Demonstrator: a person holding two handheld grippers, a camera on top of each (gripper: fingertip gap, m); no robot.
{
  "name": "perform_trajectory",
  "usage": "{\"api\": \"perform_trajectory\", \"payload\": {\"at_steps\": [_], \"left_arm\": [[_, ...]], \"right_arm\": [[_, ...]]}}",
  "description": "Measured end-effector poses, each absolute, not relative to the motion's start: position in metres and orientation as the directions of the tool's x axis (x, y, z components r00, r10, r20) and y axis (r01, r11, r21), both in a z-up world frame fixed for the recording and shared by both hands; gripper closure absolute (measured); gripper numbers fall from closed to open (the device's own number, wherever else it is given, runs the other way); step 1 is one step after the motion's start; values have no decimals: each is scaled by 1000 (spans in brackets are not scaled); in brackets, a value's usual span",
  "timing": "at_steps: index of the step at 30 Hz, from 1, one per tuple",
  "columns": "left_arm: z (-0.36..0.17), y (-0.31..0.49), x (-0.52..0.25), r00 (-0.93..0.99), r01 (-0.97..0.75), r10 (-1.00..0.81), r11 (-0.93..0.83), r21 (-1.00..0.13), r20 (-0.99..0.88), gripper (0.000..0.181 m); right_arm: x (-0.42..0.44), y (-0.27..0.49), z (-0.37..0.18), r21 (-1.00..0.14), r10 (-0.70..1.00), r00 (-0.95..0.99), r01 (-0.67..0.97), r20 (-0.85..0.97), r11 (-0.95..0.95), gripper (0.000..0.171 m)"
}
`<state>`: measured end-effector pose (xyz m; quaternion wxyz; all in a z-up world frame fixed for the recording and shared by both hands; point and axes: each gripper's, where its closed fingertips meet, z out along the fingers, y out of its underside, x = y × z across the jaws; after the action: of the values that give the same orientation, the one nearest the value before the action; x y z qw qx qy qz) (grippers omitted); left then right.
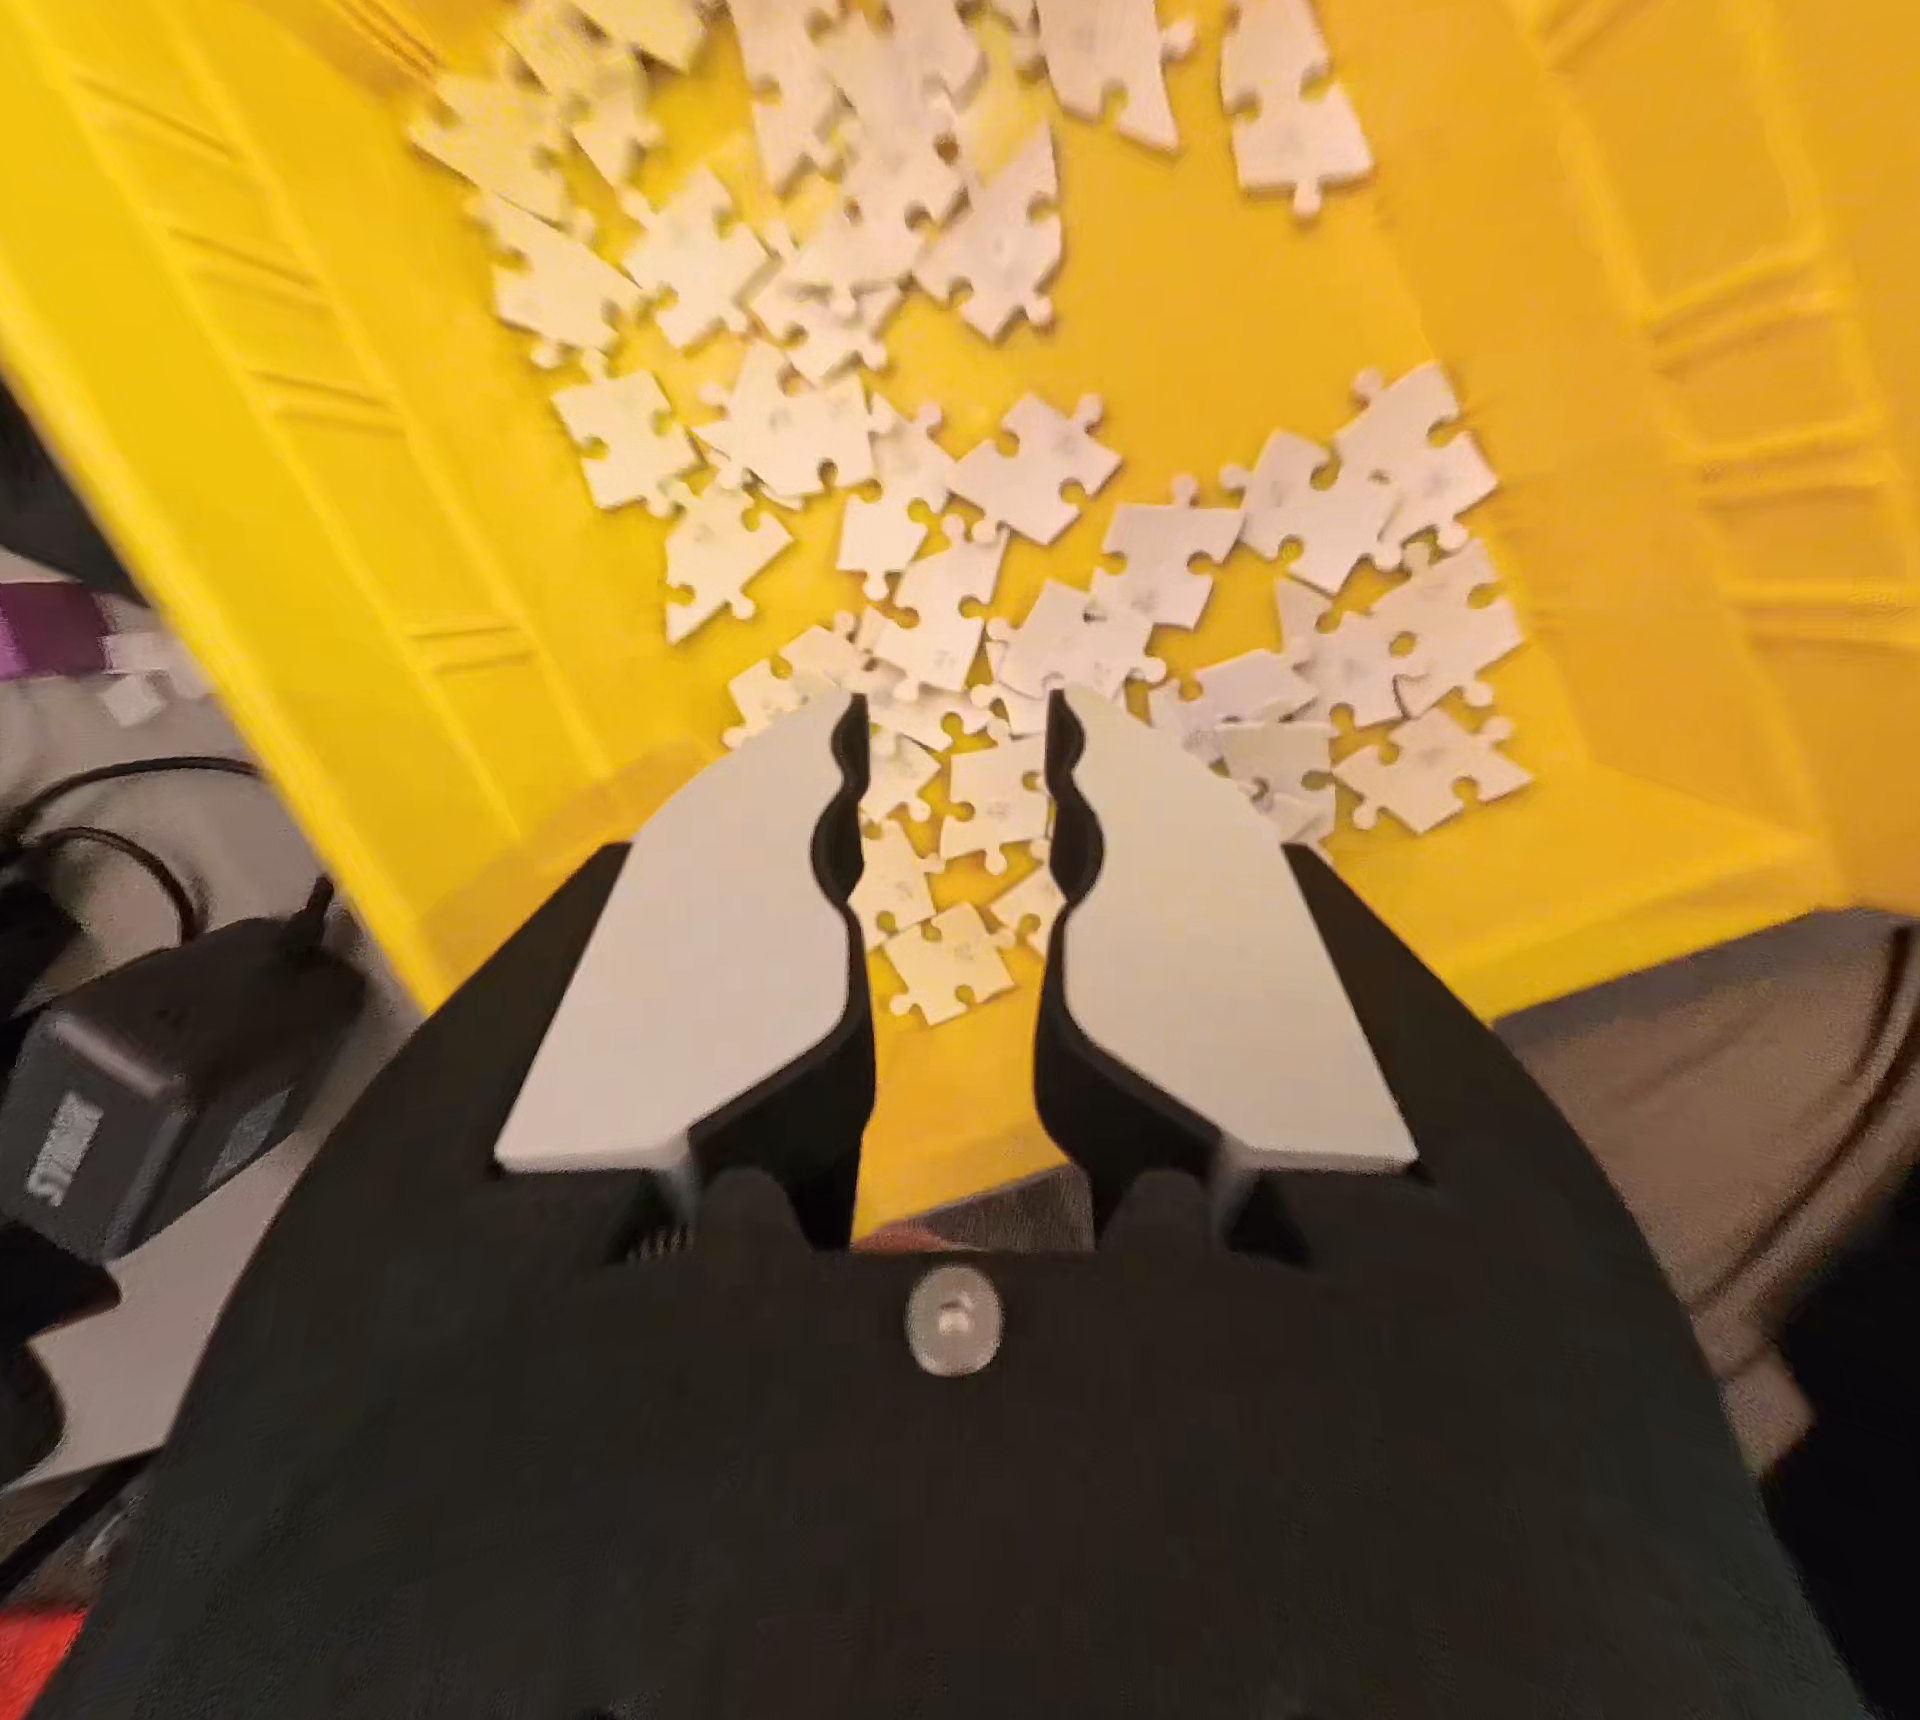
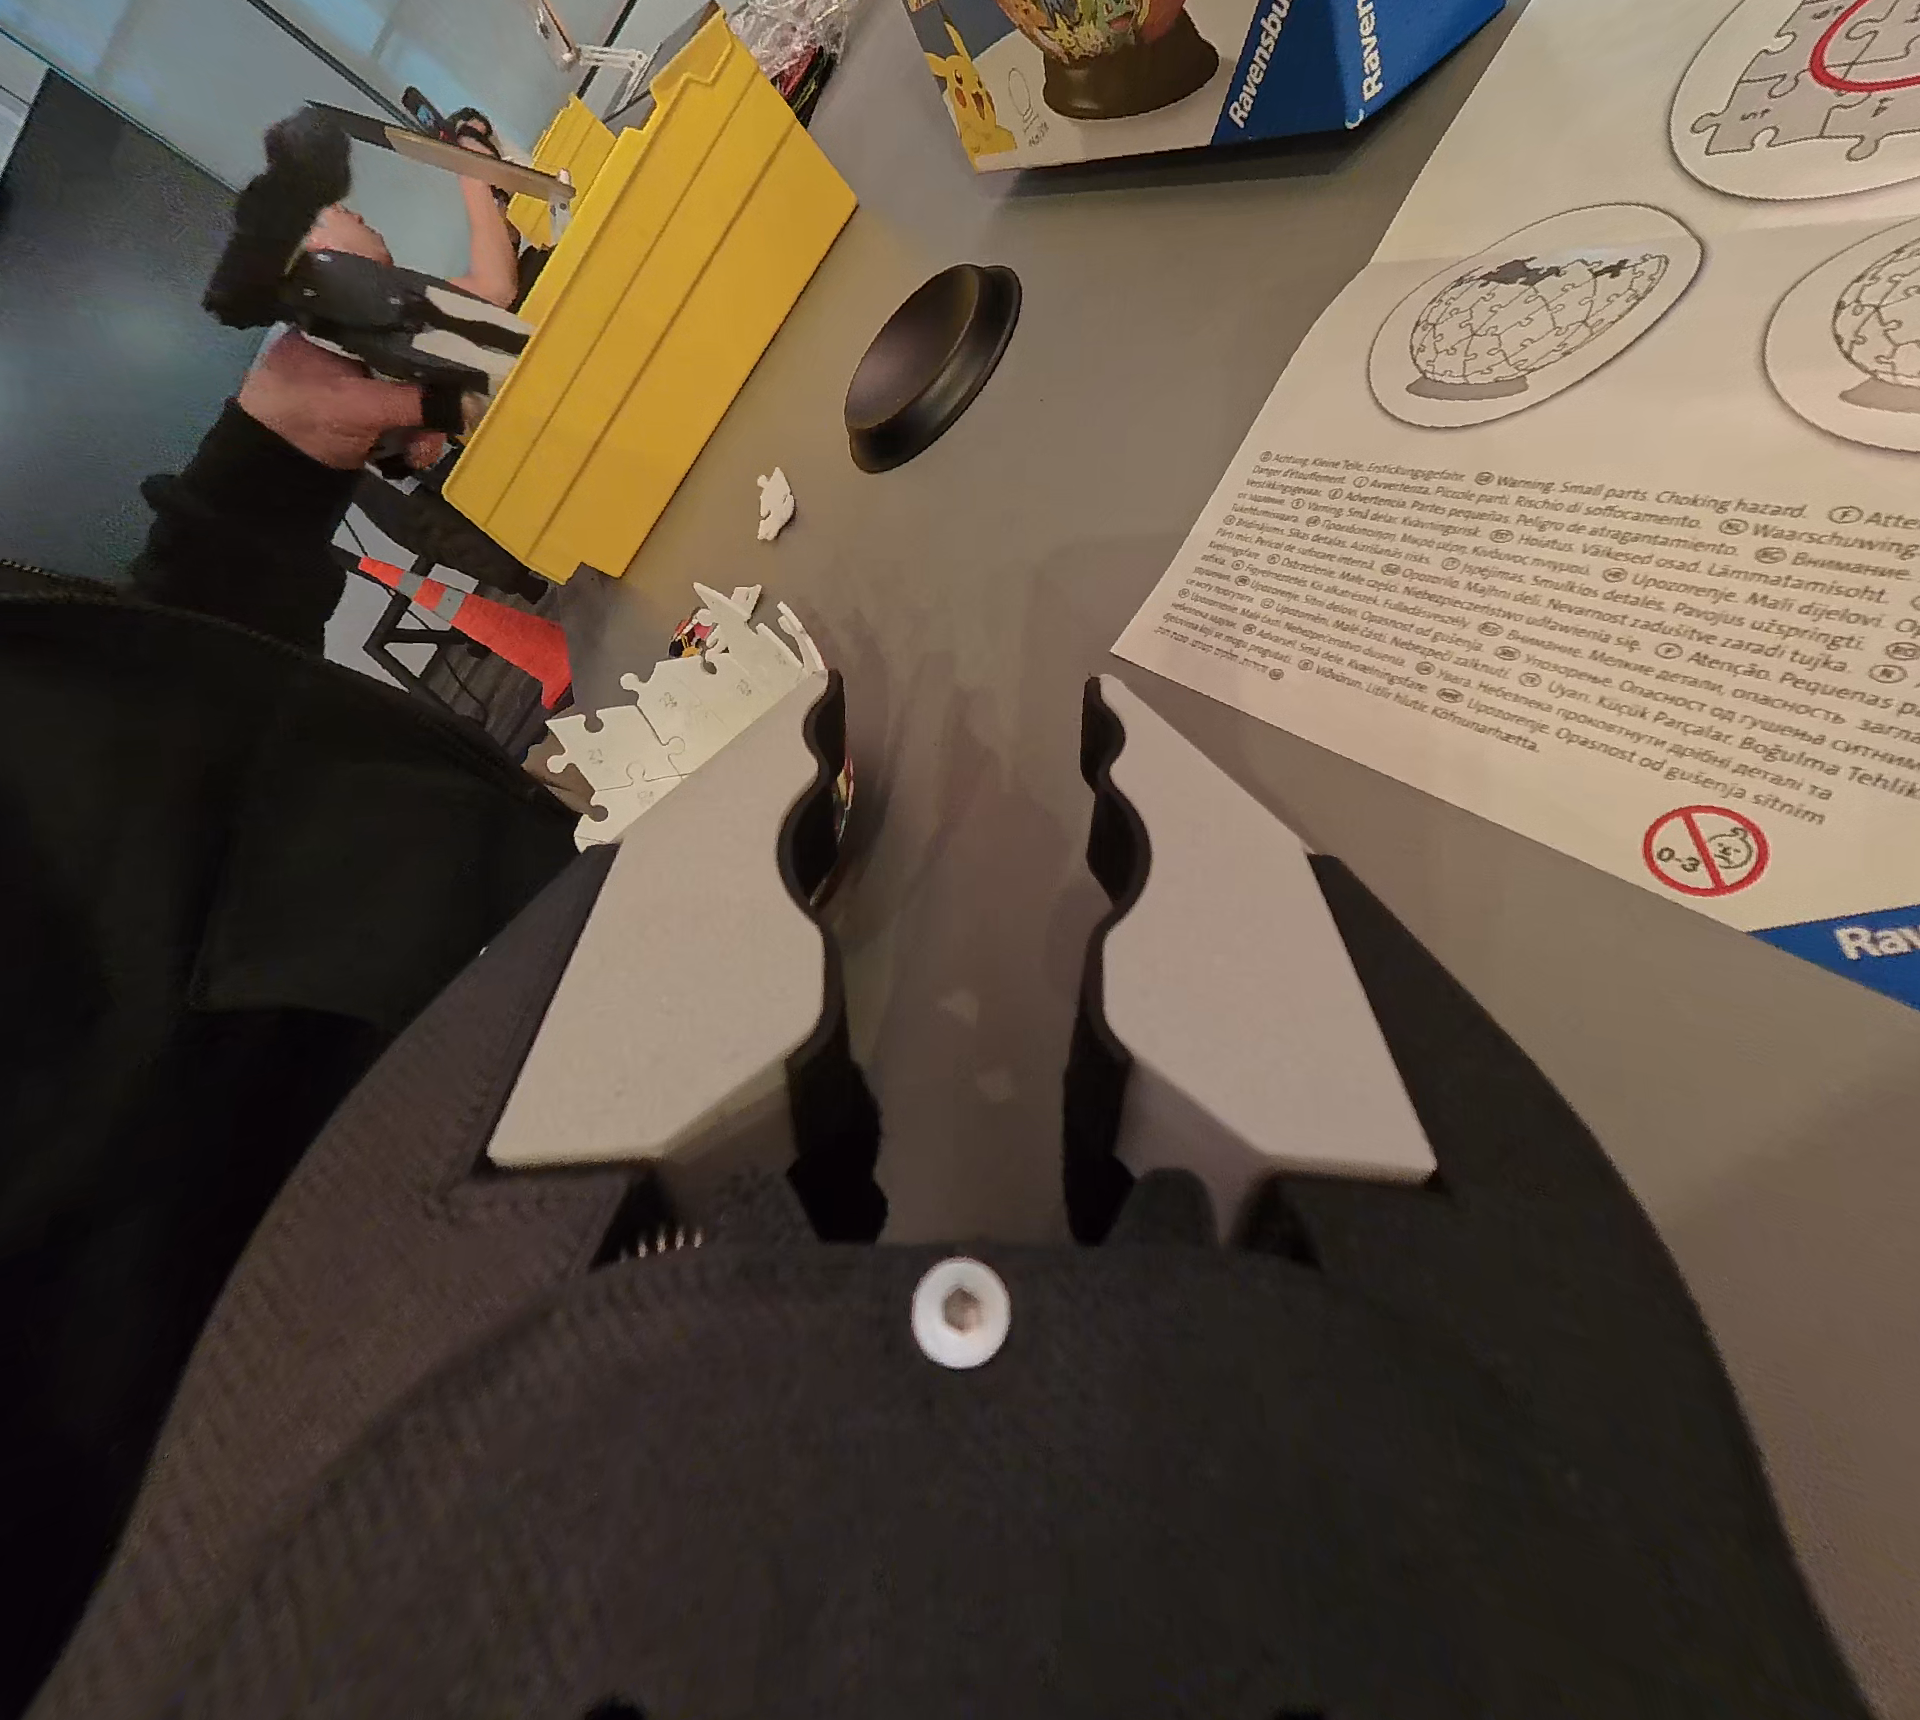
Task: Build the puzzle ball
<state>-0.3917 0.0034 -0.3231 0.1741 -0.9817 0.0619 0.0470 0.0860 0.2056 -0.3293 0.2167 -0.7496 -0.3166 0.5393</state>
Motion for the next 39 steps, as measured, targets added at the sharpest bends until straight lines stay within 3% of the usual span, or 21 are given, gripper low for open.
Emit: {"api": "perform_trajectory", "payload": {"at_steps": [5,7,12,16,21,25,27,35,39], "left_arm": [[-363,-5,-404,982,-145,-128,-982,-117,-141,153],[-372,-4,-404,982,-139,-125,-986,-96,-139,167],[-376,6,-403,984,-142,-130,-986,-86,-124,168],[-368,32,-402,987,-143,-124,-967,-212,-97,167],[-317,38,-420,993,-88,-56,-931,-355,-102,167],[-308,16,-429,991,-95,-65,-956,-279,-116,150],[-307,12,-427,992,-96,-68,-957,-275,-109,153],[-329,-16,-422,979,-174,-163,-981,-82,-121,165],[-324,-23,-424,978,-184,-176,-981,-67,-109,163]], "right_arm": [[86,206,-329,-666,707,218,238,-673,-707,126],[86,206,-329,-665,706,217,237,-674,-708,126],[86,206,-329,-665,705,213,235,-676,-709,126],[86,206,-328,-666,706,212,234,-676,-708,126],[86,206,-328,-665,705,213,233,-677,-709,126],[86,206,-328,-664,704,212,234,-678,-710,126],[86,206,-328,-665,705,212,235,-677,-709,126],[86,206,-328,-665,705,210,234,-677,-709,127],[86,206,-328,-665,705,208,234,-678,-709,127]]}}
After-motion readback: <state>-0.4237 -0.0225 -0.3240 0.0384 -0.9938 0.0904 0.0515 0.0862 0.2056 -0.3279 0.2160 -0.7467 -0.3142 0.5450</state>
